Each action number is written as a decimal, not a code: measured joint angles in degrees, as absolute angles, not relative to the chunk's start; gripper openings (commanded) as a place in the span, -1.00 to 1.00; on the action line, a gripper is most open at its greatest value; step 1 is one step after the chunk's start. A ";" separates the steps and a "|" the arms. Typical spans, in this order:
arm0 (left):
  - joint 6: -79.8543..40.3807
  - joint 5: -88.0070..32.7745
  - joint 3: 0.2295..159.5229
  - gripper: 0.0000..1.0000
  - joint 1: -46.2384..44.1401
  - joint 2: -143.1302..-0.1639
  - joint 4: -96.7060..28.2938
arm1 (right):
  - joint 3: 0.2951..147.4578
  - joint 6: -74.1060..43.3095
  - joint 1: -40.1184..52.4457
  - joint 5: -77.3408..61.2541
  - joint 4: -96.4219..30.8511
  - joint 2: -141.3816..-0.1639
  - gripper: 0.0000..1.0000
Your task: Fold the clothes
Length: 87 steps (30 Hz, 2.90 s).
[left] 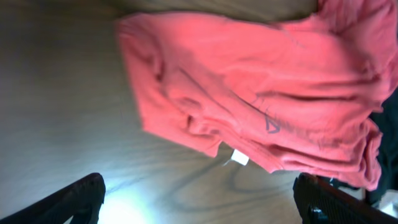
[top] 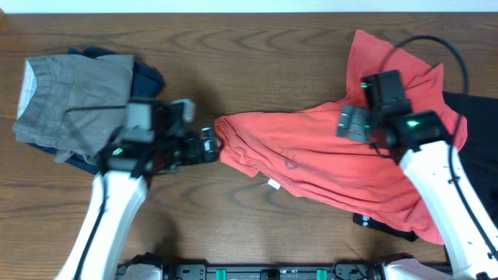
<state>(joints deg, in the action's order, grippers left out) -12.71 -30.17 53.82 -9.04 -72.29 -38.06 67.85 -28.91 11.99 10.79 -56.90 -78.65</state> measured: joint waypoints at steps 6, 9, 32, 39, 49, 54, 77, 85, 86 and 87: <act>-17.19 -31.22 53.82 0.96 -15.66 -85.76 -26.26 | 67.83 -30.09 5.54 11.70 -63.79 -78.72 0.99; -19.99 -31.35 53.82 0.96 -17.32 -92.33 -20.99 | 67.83 -30.22 3.77 12.05 -65.69 -78.72 0.98; -28.80 -36.21 60.25 -0.88 -7.09 -99.83 -5.52 | 67.83 -29.15 -5.82 12.25 -69.23 -78.74 0.99; -30.41 -37.60 75.75 0.96 7.55 -91.00 -7.55 | 67.79 -28.01 -7.53 12.25 -67.77 -78.76 0.99; -25.32 -38.20 77.43 0.96 4.89 -90.54 -44.97 | 67.72 -24.75 -7.73 11.14 -65.73 -80.62 0.98; -21.96 -34.22 75.83 0.96 -2.83 -93.89 -57.71 | 67.72 -24.08 -7.73 10.24 -65.32 -81.97 0.99; -28.64 -16.56 72.71 0.39 -15.33 -111.96 -50.50 | 67.70 -23.62 -7.75 9.63 -65.65 -83.09 0.99; -28.97 -16.78 72.66 -0.80 -17.06 -113.25 -48.82 | 67.70 -23.62 -7.75 9.63 -65.58 -83.09 0.99; -28.97 -16.75 72.66 -0.88 -17.30 -113.27 -49.12 | 67.70 -23.62 -7.75 9.63 -65.58 -83.09 0.98; -28.80 -16.82 72.66 -0.88 -17.56 -113.27 -49.69 | 67.70 -23.62 -7.77 9.63 -65.58 -83.09 0.99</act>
